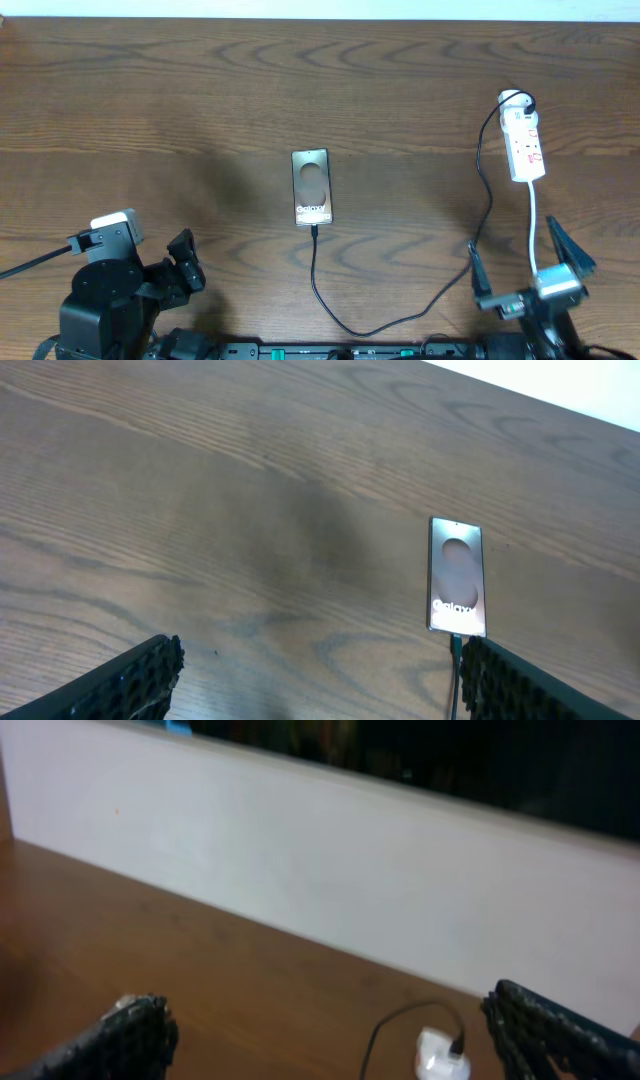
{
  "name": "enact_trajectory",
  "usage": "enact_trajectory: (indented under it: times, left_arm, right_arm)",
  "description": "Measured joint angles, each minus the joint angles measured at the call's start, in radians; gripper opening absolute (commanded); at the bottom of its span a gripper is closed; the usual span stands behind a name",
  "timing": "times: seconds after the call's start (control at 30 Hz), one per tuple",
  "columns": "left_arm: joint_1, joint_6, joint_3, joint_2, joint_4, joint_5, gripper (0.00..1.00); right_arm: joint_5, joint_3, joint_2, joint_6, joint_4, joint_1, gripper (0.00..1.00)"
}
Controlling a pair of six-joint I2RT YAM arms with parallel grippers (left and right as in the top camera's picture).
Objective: Plug charger to phone and switch on socket
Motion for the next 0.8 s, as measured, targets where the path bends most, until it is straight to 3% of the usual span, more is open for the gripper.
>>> enact_trajectory:
  times: [0.57,0.8]
  left_arm:
    - [0.000,0.000,0.000,0.000,0.000,0.000,0.91]
    - [0.000,0.000,0.000,0.000,0.000,0.000,0.91]
  right_arm:
    - [0.035,-0.492,0.000,0.042,0.490,0.000,0.99]
    - [0.083,-0.599,0.002,0.043,0.489,0.000,0.99]
